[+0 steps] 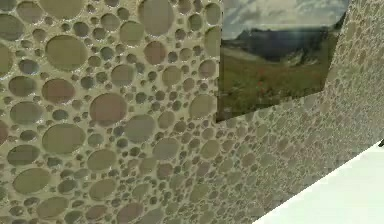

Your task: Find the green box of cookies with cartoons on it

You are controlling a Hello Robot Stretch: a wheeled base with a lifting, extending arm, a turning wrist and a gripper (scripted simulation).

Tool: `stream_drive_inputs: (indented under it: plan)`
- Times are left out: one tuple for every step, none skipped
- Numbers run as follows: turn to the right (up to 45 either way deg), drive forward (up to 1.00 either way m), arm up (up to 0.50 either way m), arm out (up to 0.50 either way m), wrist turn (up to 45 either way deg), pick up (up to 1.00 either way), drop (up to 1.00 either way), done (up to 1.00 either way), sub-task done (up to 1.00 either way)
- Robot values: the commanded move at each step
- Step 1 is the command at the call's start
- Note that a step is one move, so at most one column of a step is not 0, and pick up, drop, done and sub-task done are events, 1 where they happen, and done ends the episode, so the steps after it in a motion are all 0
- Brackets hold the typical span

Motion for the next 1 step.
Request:
stream_drive_inputs:
  plan:
    - [45.0, 0.0, 0.0, 0.0, 0.0, 0.0, 0.0, 0.0, 0.0]
